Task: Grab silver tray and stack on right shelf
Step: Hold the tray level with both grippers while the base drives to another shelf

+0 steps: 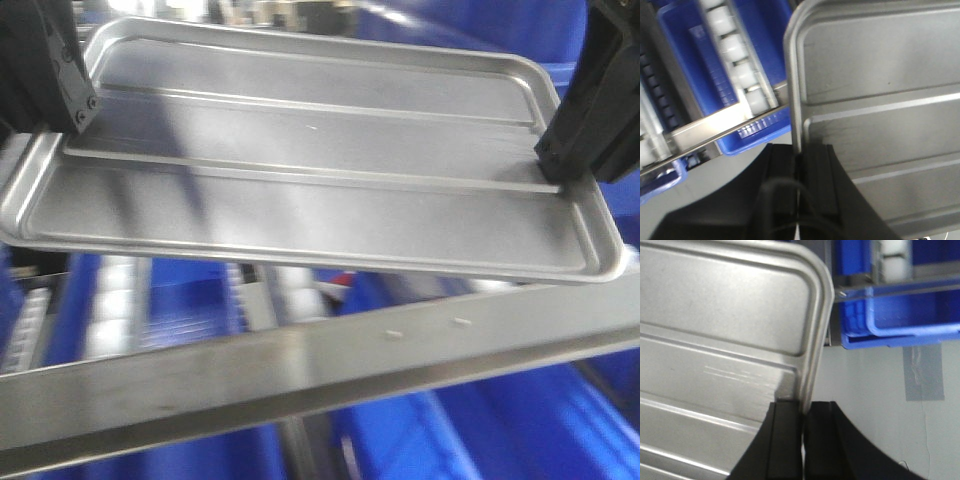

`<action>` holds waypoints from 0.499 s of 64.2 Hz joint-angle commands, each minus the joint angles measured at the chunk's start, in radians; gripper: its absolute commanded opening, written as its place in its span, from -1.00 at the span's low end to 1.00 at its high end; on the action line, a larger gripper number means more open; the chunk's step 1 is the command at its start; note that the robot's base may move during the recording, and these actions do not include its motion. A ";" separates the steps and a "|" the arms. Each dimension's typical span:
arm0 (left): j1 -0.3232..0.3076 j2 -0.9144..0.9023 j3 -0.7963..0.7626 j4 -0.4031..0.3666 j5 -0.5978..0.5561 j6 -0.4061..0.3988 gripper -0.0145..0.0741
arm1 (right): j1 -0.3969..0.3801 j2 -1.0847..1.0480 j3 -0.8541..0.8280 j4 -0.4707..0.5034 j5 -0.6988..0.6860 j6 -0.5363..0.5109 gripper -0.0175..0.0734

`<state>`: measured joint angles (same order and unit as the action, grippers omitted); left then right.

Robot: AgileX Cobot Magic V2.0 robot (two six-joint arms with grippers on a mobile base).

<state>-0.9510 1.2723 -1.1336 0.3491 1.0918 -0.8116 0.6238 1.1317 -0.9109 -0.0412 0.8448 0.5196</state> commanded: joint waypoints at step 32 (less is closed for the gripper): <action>-0.012 -0.027 -0.023 0.031 0.011 0.033 -0.88 | -0.002 -0.027 -0.032 -0.032 -0.063 -0.019 -0.49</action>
<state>-0.9510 1.2723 -1.1336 0.3491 1.0918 -0.8116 0.6238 1.1317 -0.9109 -0.0412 0.8448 0.5196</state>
